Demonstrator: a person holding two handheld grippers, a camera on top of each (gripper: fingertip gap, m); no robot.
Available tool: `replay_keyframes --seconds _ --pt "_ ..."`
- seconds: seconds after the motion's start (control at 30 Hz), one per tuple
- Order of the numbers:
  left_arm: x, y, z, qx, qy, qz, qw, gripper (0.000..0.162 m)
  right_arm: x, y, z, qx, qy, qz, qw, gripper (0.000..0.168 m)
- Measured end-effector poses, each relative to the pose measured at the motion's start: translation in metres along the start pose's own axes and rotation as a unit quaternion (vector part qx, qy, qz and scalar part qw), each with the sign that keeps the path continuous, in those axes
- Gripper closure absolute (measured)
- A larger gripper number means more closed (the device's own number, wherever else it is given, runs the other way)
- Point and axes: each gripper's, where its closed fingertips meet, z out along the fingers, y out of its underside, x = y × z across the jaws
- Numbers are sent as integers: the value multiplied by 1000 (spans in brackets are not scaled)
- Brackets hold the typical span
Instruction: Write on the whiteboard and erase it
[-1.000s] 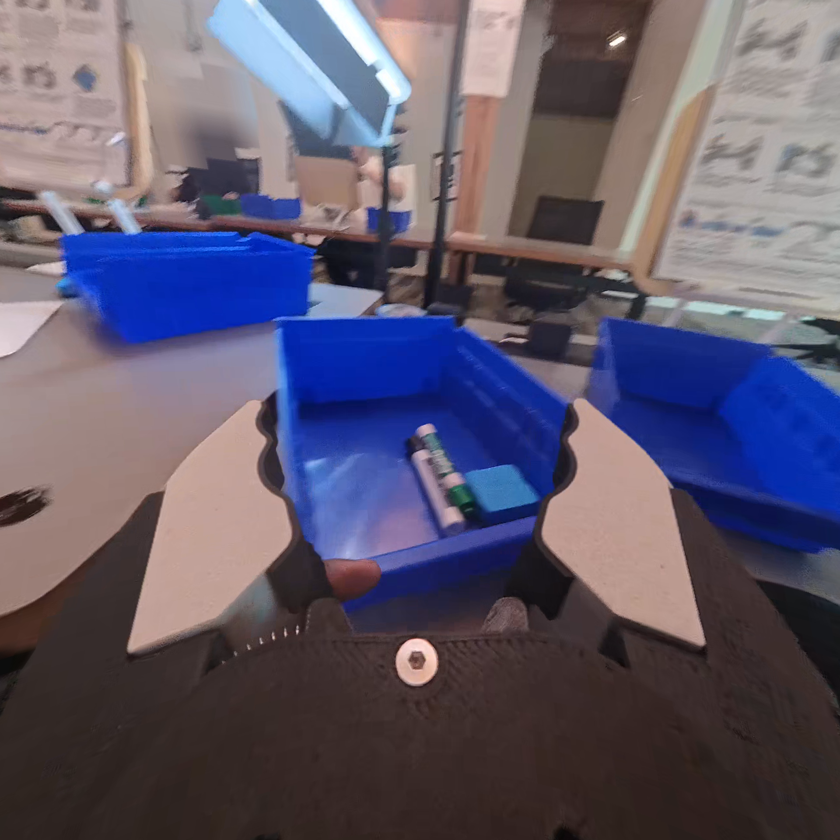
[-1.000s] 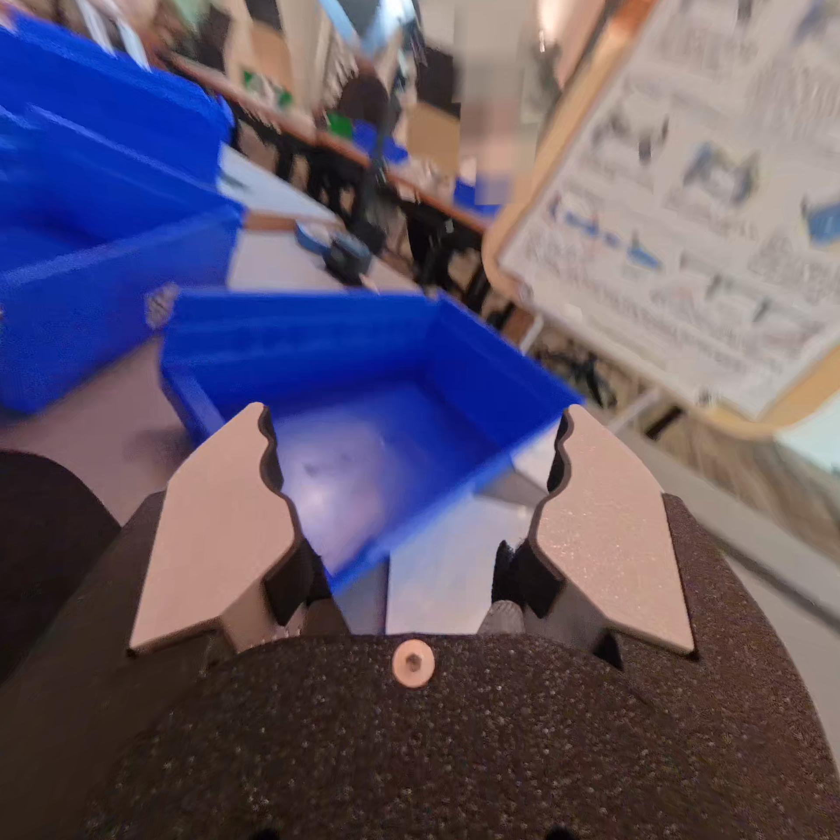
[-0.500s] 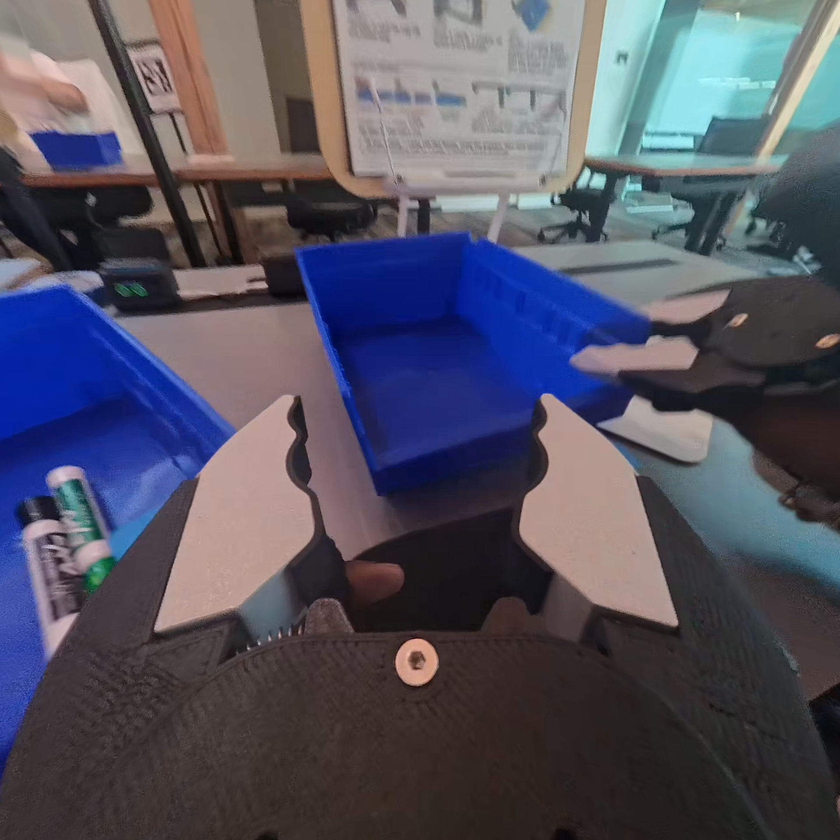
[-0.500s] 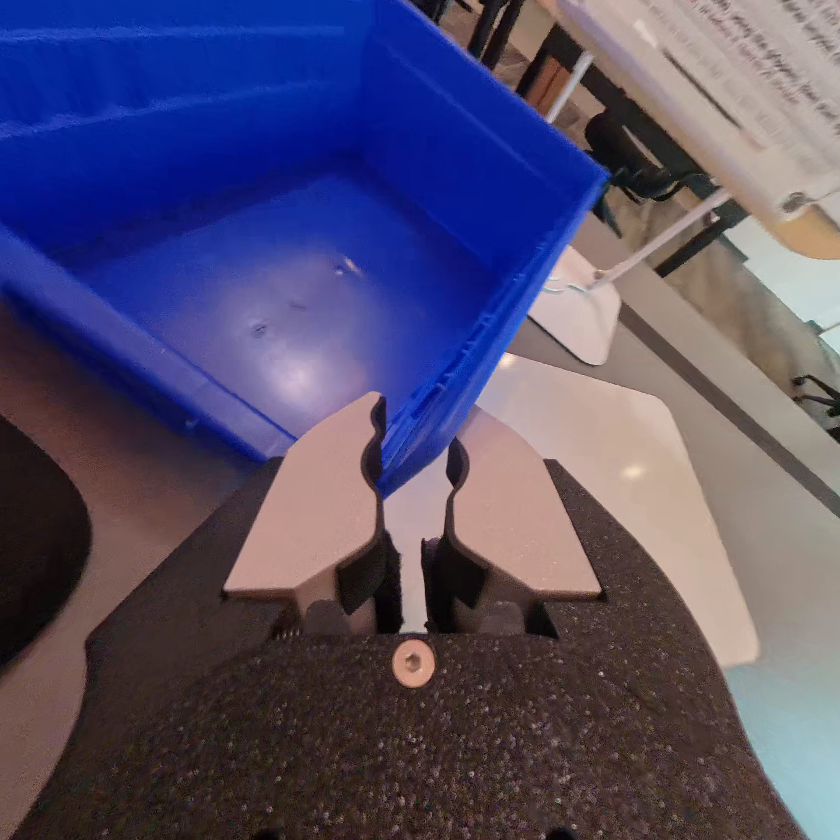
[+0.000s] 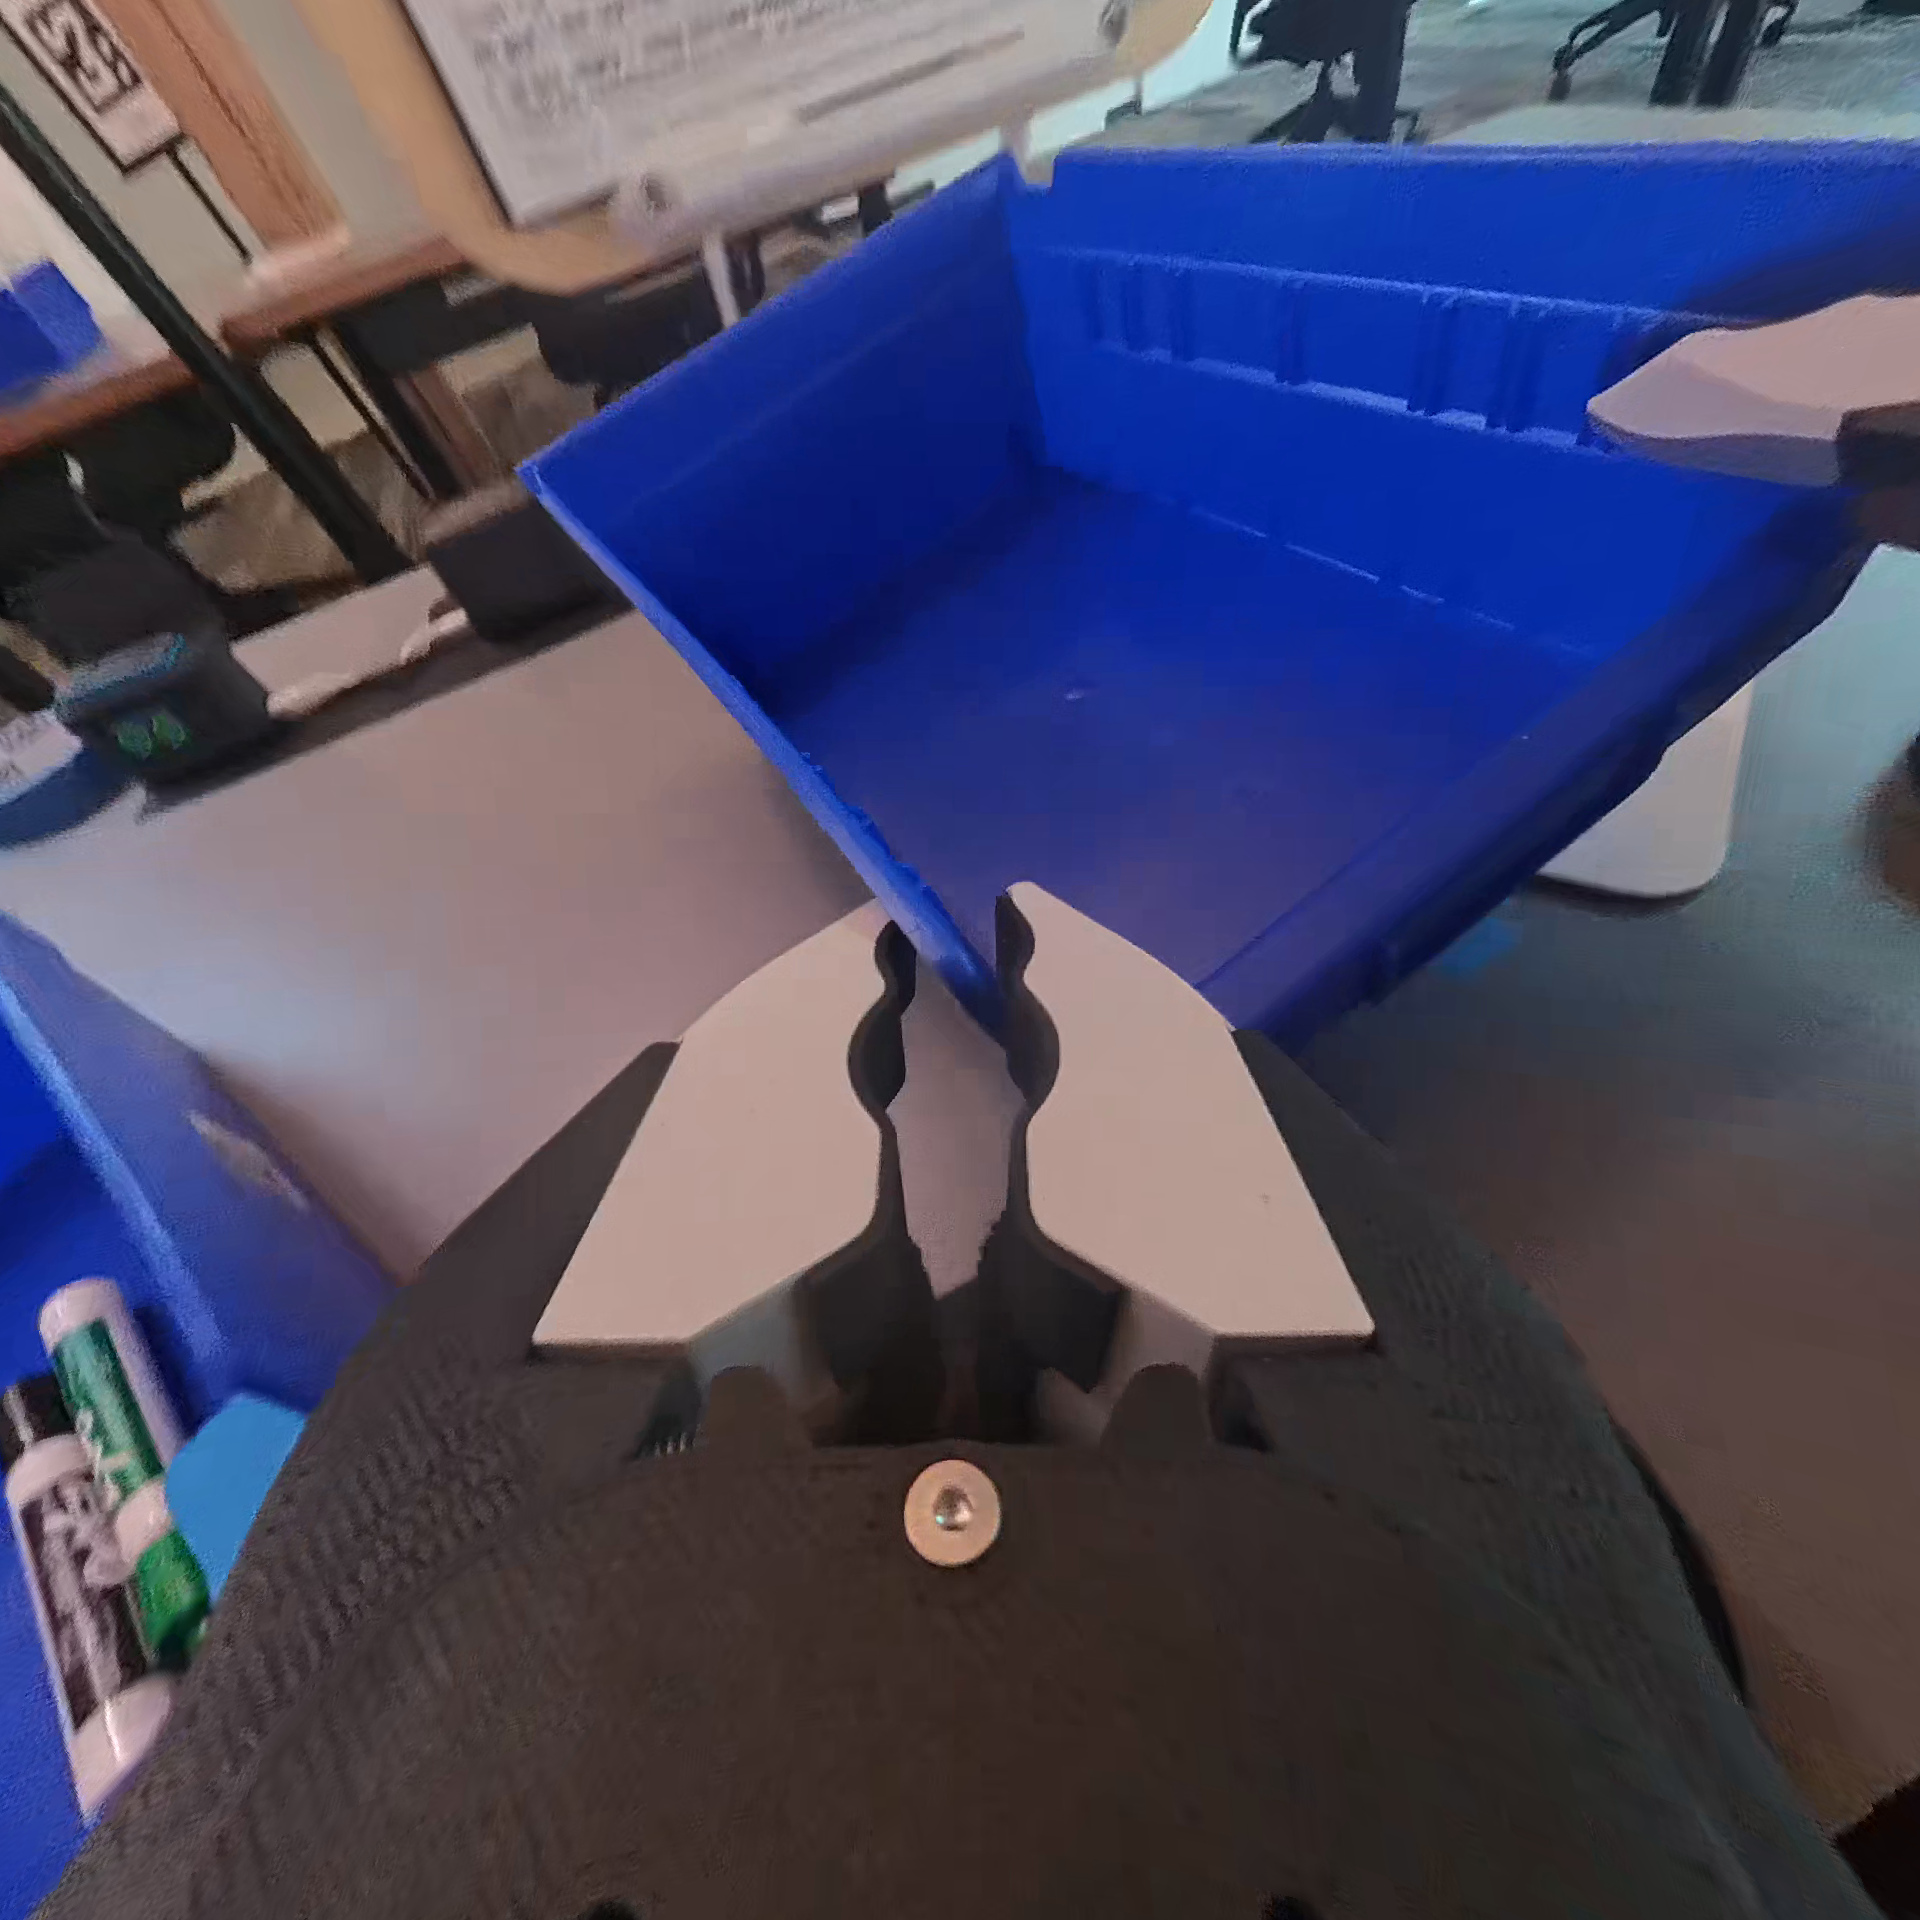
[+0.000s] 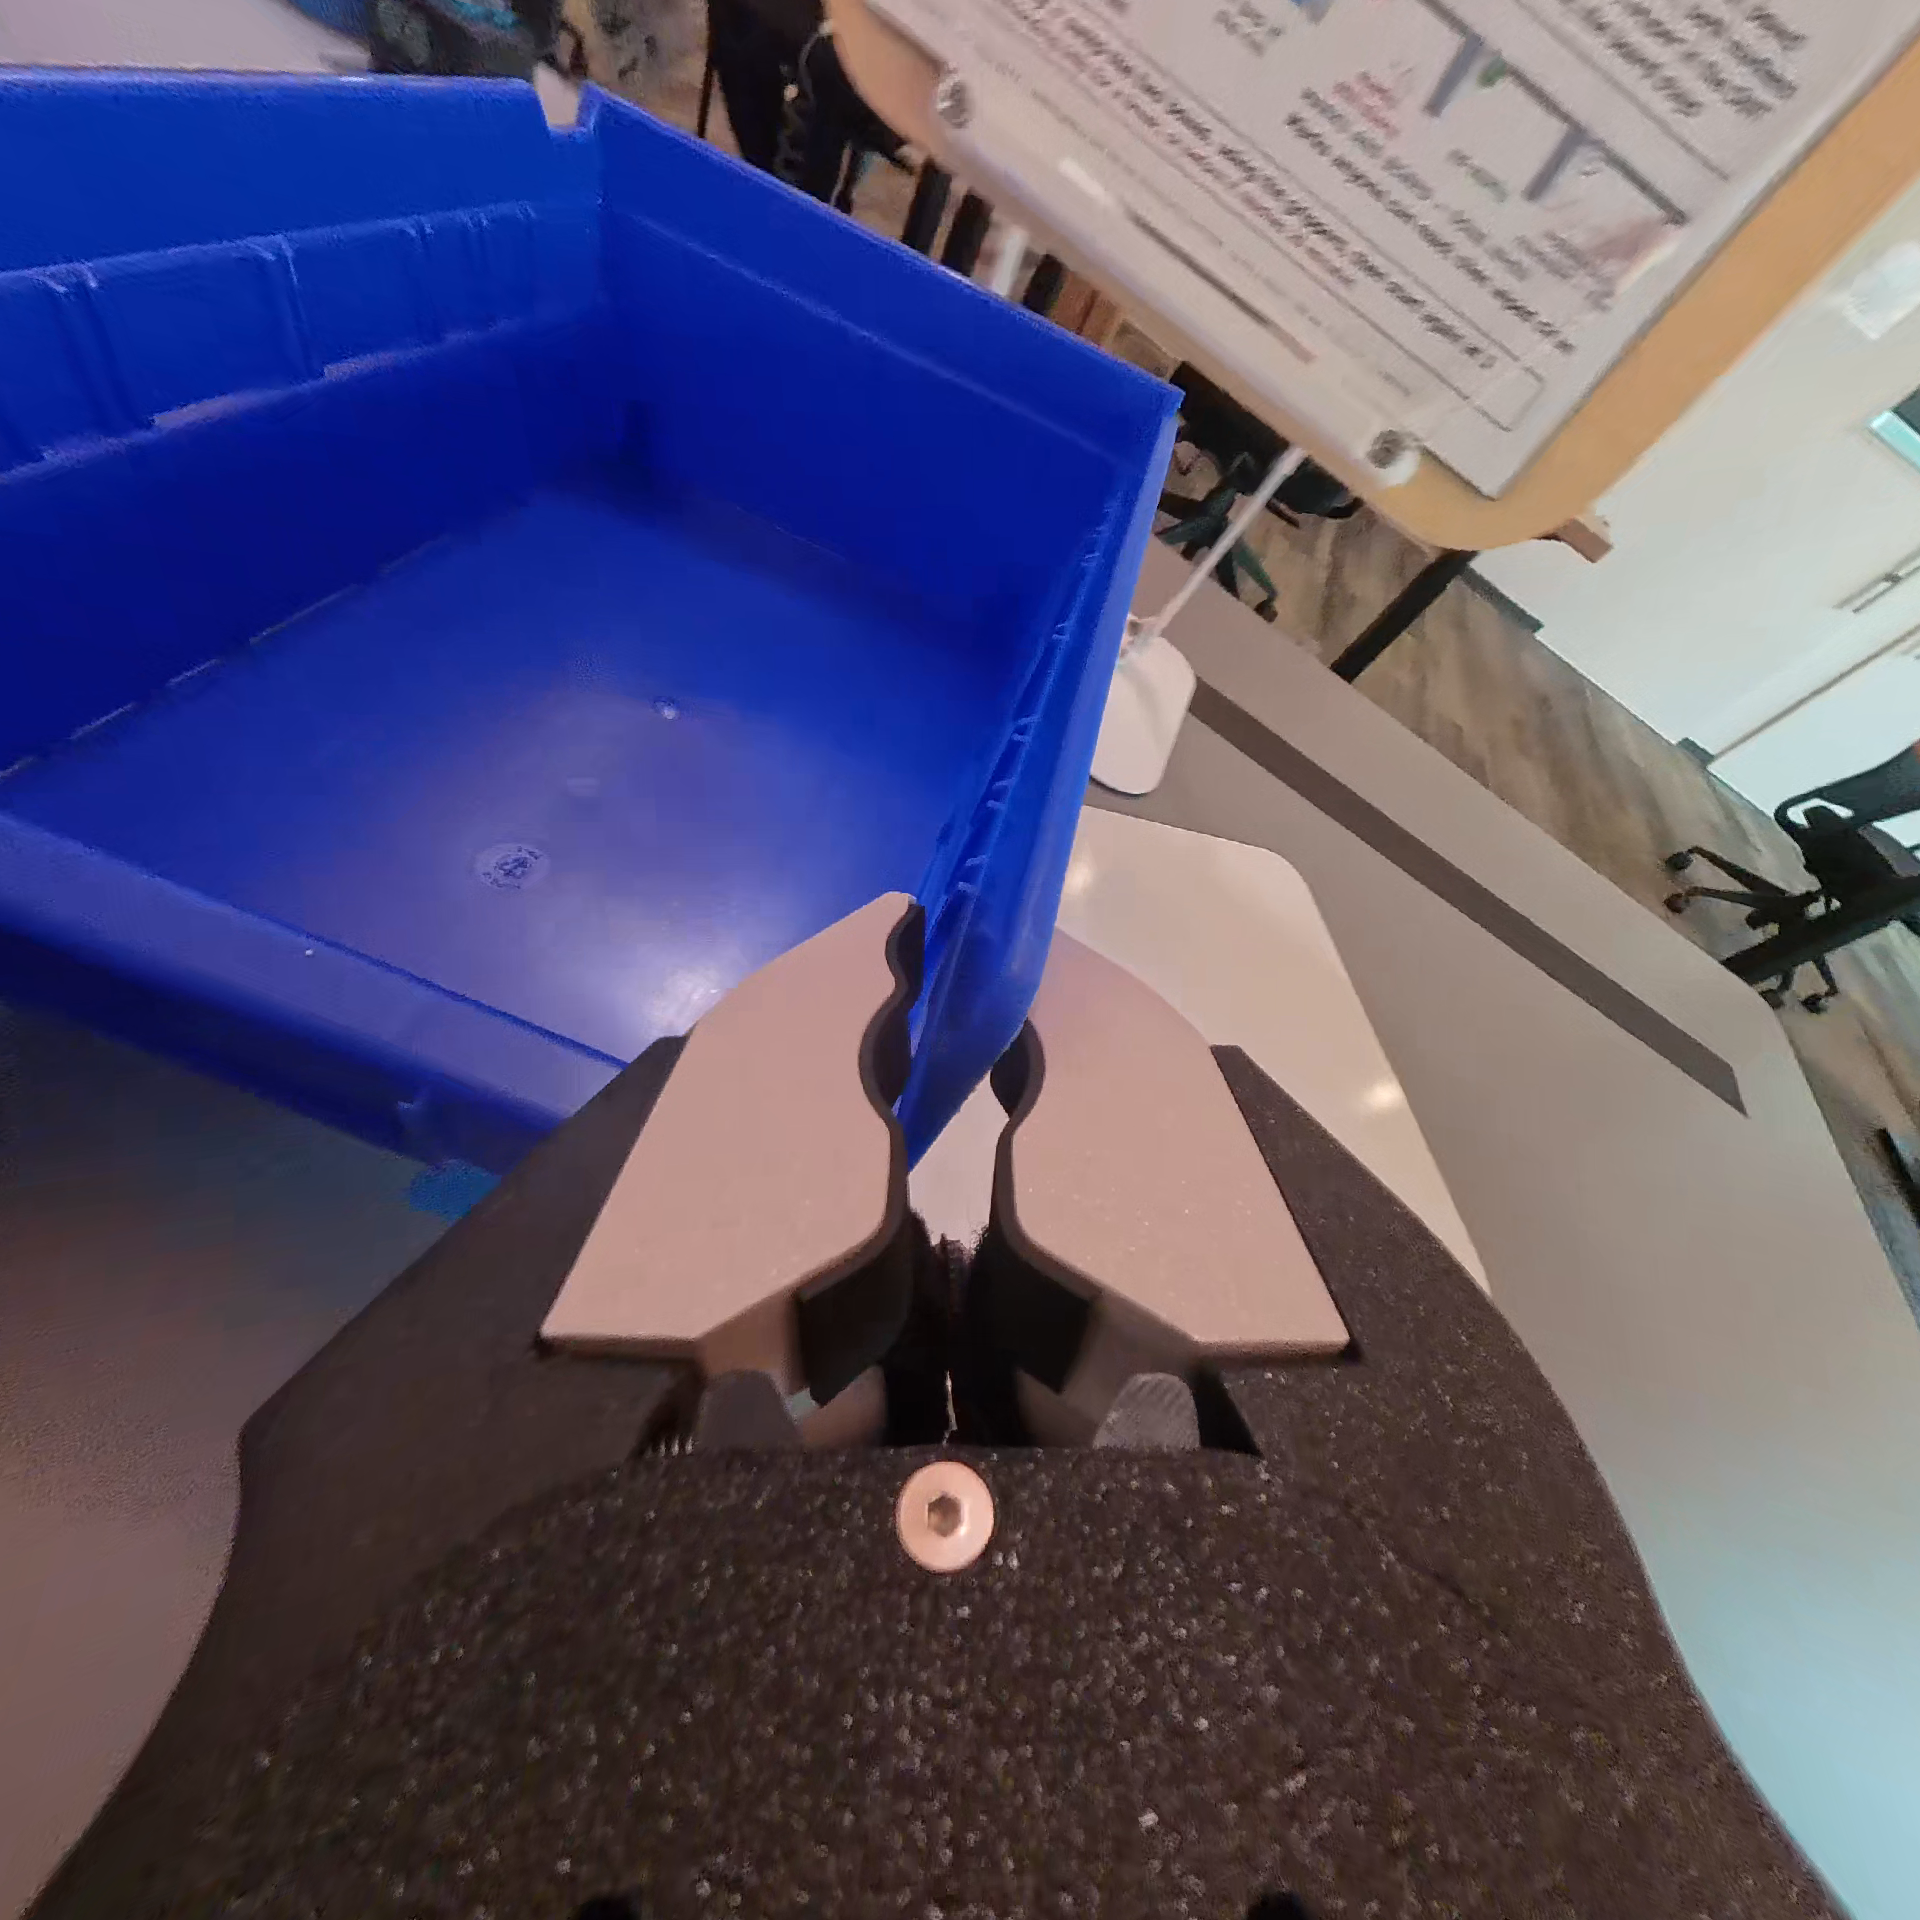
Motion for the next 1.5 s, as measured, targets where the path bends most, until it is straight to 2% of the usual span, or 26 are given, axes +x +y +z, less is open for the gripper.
replay_keyframes --seconds 0.13,0.23,0.43,0.6,0.73,0.87,1.1,1.23,1.27,1.33,1.37,1.43,1.5 --pt "25 -47 13 40 10 40 998 148 46 7 -23 5 52 7 999 157" --pt "60 -78 32 64 46 52 996 148 89 24 -45 -1 94 17 995 157" --pt "159 -119 90 83 122 114 983 147 184 87 -86 -41 176 52 982 158" --pt "242 -144 135 93 178 125 972 147 252 144 -116 -73 221 77 969 158" --pt "303 -148 161 88 208 157 961 146 296 182 -136 -78 245 103 961 159" --pt "342 -146 177 79 224 163 958 146 317 219 -146 -91 257 120 955 159" --pt "383 -126 178 51 251 202 945 141 328 264 -150 -96 232 136 958 159" --pt "400 -120 170 28 316 177 932 127 331 281 -151 -100 205 156 961 156" --pt "404 -119 165 14 348 168 922 120 331 280 -151 -83 187 182 962 151" --pt "403 -121 155 2 387 130 913 90 337 272 -160 -35 174 253 951 108" --pt "397 -124 150 2 397 121 910 78 343 267 -168 -14 178 283 942 92" --pt "376 -130 142 18 397 112 911 66 357 249 -189 30 209 307 928 76" --pt "349 -136 132 41 389 98 915 62 363 219 -205 81 238 284 925 73"
